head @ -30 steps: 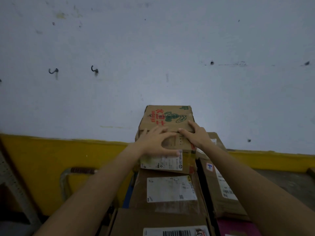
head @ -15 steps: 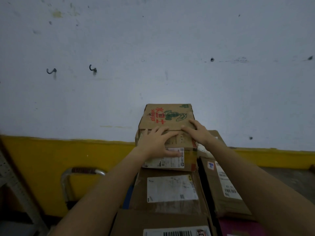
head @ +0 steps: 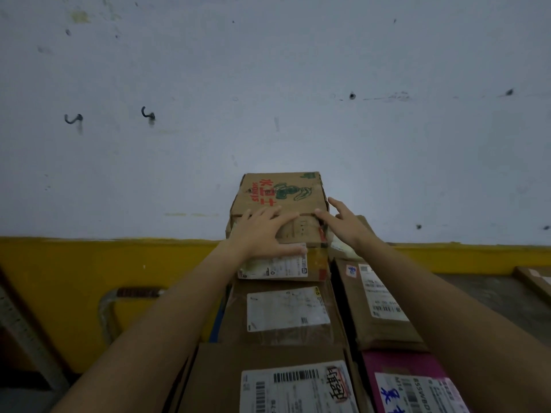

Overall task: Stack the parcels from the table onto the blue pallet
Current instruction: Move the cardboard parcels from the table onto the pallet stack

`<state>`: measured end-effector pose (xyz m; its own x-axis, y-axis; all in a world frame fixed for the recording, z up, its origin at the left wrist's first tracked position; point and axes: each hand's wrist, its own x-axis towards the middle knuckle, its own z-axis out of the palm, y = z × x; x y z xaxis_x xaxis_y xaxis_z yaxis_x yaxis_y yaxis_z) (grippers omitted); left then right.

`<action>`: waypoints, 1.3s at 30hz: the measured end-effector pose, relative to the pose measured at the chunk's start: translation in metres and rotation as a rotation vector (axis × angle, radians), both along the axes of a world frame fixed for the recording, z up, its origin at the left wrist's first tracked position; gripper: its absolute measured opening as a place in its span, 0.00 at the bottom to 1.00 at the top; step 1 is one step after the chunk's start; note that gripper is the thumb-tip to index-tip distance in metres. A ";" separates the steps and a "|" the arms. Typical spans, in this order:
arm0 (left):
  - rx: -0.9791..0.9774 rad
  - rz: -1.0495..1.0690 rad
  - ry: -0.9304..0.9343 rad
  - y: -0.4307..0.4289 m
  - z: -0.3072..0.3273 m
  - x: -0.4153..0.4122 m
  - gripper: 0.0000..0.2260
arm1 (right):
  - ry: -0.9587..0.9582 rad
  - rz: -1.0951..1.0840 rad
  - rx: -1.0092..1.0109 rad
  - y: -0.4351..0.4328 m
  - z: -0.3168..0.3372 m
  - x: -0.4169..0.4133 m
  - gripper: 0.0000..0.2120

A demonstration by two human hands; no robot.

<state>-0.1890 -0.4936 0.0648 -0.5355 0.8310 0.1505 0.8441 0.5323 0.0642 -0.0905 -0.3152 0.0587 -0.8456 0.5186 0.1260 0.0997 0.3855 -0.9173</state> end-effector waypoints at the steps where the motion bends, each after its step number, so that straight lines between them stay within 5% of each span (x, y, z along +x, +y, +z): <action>1: 0.015 0.004 -0.015 0.000 0.003 0.003 0.39 | -0.002 -0.001 0.021 0.000 -0.001 0.001 0.30; 10: 0.107 0.024 -0.026 0.038 0.031 0.037 0.34 | -0.098 0.004 0.313 0.038 -0.004 0.069 0.32; 21: 0.128 -0.109 -0.133 0.172 0.020 0.191 0.27 | -0.142 -0.063 0.302 0.153 -0.015 0.240 0.32; 28: -0.036 -0.138 -0.266 0.270 -0.037 0.311 0.26 | -0.198 -0.087 0.293 0.233 -0.055 0.362 0.33; 39: -0.114 -0.167 -0.329 0.403 -0.068 0.387 0.23 | -0.282 -0.263 0.180 0.339 -0.101 0.484 0.33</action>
